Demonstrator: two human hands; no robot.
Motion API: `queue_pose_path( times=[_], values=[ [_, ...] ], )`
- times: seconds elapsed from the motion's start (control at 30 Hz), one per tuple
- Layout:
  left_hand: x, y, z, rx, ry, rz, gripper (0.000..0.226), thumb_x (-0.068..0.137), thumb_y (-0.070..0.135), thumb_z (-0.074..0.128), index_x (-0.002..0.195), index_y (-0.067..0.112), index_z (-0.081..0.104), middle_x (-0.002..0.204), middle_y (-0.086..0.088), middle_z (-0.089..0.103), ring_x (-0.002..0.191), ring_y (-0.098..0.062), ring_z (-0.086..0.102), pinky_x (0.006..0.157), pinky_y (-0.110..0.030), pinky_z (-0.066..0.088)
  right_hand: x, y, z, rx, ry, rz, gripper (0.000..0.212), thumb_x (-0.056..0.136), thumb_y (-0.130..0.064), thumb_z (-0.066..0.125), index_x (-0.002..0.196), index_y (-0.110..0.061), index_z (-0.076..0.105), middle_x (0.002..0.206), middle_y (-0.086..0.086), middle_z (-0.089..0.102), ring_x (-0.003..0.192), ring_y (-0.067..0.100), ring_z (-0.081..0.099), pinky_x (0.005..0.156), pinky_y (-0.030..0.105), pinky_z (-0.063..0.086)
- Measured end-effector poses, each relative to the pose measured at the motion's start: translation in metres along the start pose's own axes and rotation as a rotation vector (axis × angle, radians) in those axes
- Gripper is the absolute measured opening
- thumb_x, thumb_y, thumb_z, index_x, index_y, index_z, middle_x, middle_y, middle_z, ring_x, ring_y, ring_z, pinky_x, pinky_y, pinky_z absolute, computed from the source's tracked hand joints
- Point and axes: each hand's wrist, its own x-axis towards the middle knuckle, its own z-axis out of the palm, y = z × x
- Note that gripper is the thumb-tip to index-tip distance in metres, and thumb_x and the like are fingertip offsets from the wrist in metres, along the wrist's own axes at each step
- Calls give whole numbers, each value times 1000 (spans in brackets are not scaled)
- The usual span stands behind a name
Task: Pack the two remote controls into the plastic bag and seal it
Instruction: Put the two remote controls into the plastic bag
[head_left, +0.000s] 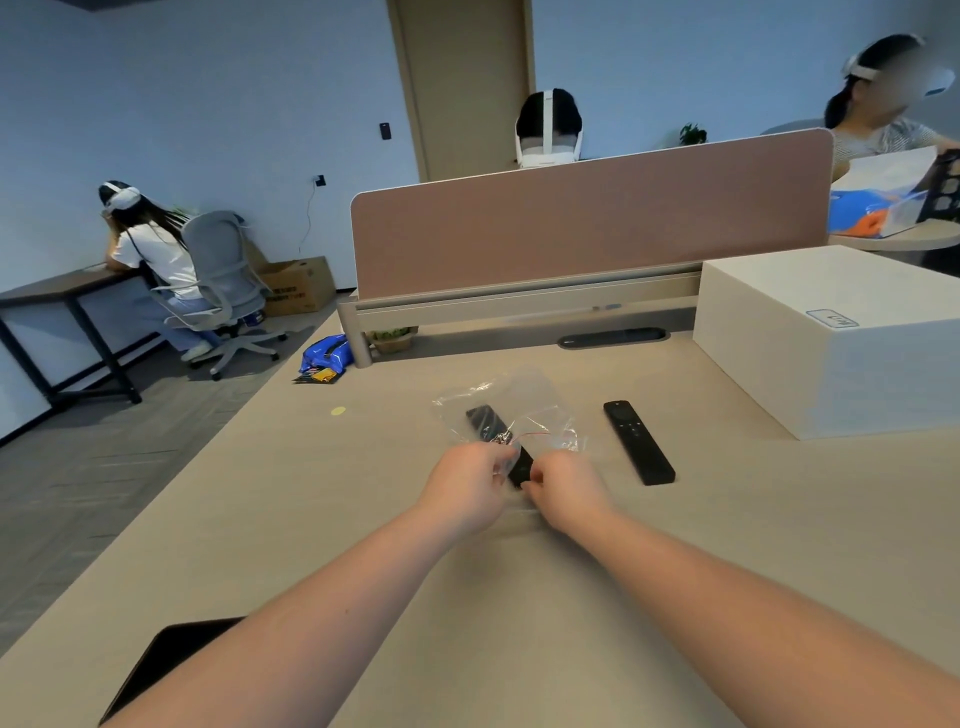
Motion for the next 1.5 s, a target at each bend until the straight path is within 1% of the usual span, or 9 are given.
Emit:
queue_pose_path(
  times=[0.17, 0.33, 0.57, 0.73, 0.83, 0.93, 1.03, 1.37, 1.5],
  values=[
    [0, -1, 3, -4, -8, 12, 25, 80, -4, 47, 98, 3, 63, 98, -21, 67, 74, -20, 44, 65, -31, 36, 18, 8, 18, -38, -42, -52, 22, 87, -10, 46, 88, -11, 69, 99, 18, 68, 94, 33, 60, 64, 29, 35],
    [0, -2, 1, 27, -7, 50, 31, 85, -3, 45, 106, 11, 63, 100, -15, 67, 91, -32, 58, 79, -37, 48, 25, 10, 23, -131, -67, -63, 31, 94, -13, 36, 112, -16, 61, 116, 3, 62, 112, 29, 41, 90, 34, 42],
    [-2, -1, 2, 27, -12, 29, 41, 88, 0, 47, 121, 19, 60, 112, -8, 68, 104, -28, 59, 86, -31, 47, 18, 12, 12, -158, -159, -60, 46, 90, -11, 42, 133, -24, 48, 129, 7, 52, 123, 32, 35, 101, 34, 38],
    [-5, 3, 1, 39, -7, 32, 40, 90, 3, 46, 124, 19, 59, 114, -9, 66, 107, -30, 57, 88, -32, 47, -4, 33, -15, 112, 164, 26, 36, 88, -3, 43, 117, -10, 64, 117, 14, 64, 113, 32, 55, 89, 34, 49],
    [-8, 5, 3, 38, -3, 12, 36, 90, 6, 47, 121, 17, 59, 113, -10, 66, 106, -31, 57, 88, -34, 49, -16, 65, -29, 25, 371, 70, 32, 89, -10, 49, 117, -10, 62, 112, 14, 63, 111, 34, 50, 90, 41, 47],
    [-11, 7, 7, 57, -2, -4, 28, 91, 11, 50, 117, 15, 60, 114, -9, 66, 107, -31, 57, 88, -37, 50, -26, 87, -39, -128, 275, 259, 42, 89, -38, 53, 128, -21, 49, 121, 9, 55, 117, 29, 43, 98, 41, 42],
    [-12, 9, 7, 68, 6, -17, 33, 93, 18, 51, 125, 23, 56, 122, -4, 63, 113, -28, 55, 91, -34, 49, -31, 96, -42, -151, 188, 340, 52, 85, -51, 55, 128, -24, 44, 119, 9, 57, 116, 30, 47, 95, 40, 42],
    [-9, 7, 8, 85, 12, -46, 33, 94, 18, 50, 126, 23, 56, 125, 0, 63, 116, -23, 54, 94, -33, 45, -22, 91, -37, -74, 240, 333, 25, 89, -19, 50, 113, -14, 53, 99, 14, 65, 98, 33, 56, 70, 34, 47],
    [-6, 8, 10, 84, -3, -62, 33, 93, 18, 51, 125, 23, 57, 124, -1, 64, 116, -24, 55, 95, -34, 47, -21, 94, -37, 19, 263, 337, 25, 85, -15, 47, 106, -10, 59, 91, 16, 67, 91, 34, 58, 74, 37, 54]
  ],
)
